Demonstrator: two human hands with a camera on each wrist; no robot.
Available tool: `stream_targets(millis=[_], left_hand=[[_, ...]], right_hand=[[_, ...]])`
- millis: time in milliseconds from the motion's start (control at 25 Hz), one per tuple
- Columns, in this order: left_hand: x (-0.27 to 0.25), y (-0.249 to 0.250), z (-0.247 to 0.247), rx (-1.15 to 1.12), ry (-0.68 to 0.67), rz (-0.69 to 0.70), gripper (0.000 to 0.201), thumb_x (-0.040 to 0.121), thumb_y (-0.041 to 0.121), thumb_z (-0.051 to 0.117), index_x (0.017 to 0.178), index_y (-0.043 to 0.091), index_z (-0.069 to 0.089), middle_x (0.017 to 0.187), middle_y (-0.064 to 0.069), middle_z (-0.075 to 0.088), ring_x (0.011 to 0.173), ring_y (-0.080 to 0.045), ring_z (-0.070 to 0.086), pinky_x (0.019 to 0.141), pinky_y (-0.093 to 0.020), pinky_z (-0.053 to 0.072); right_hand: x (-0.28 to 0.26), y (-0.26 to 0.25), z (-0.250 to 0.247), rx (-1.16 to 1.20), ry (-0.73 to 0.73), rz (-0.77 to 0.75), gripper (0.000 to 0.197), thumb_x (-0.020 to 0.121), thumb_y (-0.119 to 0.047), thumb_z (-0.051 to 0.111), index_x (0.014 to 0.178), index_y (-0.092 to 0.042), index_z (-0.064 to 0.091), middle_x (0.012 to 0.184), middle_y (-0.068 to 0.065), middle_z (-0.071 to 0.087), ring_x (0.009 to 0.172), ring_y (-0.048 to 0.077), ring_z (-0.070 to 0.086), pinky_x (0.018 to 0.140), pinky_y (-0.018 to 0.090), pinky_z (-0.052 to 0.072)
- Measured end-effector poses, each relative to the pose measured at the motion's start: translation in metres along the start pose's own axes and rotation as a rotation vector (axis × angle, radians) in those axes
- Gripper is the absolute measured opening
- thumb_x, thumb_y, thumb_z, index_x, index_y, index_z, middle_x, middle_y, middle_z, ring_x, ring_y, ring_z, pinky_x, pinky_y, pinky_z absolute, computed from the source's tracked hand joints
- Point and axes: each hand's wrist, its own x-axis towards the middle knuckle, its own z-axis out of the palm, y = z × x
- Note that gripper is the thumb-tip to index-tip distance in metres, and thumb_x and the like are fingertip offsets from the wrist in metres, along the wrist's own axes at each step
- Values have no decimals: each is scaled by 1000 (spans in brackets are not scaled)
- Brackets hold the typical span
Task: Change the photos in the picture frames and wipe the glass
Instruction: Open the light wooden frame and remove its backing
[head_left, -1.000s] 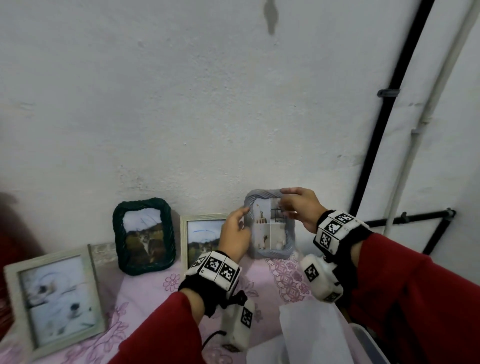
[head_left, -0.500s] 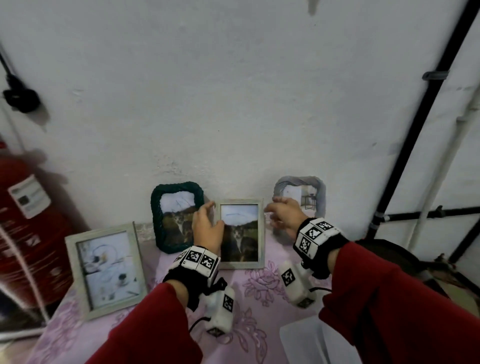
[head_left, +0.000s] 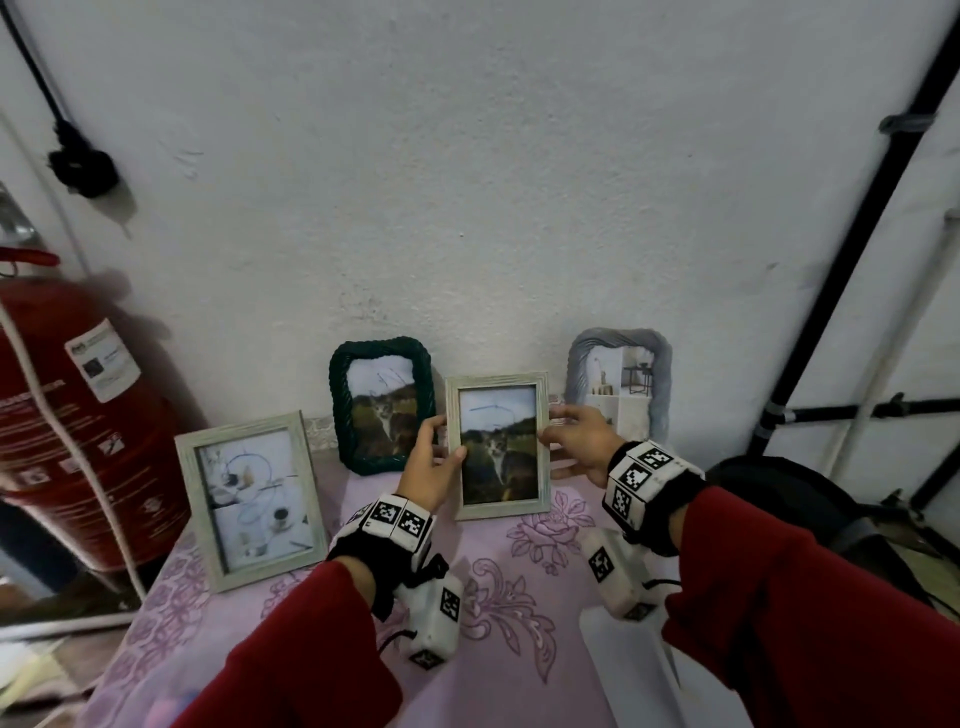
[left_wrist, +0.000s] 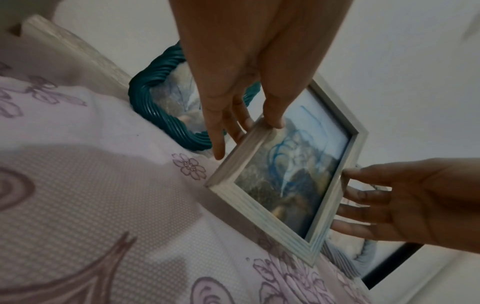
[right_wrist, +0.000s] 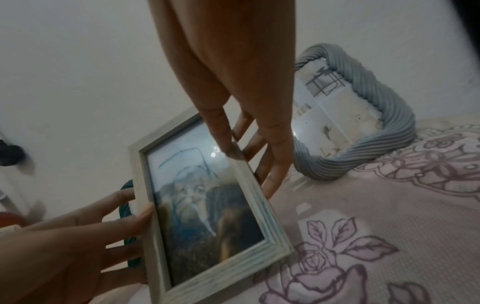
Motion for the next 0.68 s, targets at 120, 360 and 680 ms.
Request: stream_targets(millis=[120,360,680], left_hand=[[-15,11,-9,-9,4,33,45,95,9,47,137,9,31,90,-9,53,85,-20,53,77,-38,48],[-48,46,-27,-69,-9,77,42,95,11,47,135,10,33,81,-3,52,76,-12,54,72,-31,50],[-111,79,-38,-209,-18,106,41,95,14,48,135,15,38,81,-7,55,82,-23,58,77,-42,52]], right_hand=[[-20,-5,-2,24,-14,-20,32,89,-4,55,118,-18,49,78,2,58,64,17,54,61,32,48],[-64,-11,-2,99,-9,-170,35,91,-14,59,124,-20,50,78,-1,56,65,12,48,60,24,41],[-127,-5,-1,461,-188,-315,31,97,-11,44,127,-19,45,105,7,65,85,17,65,62,26,55]])
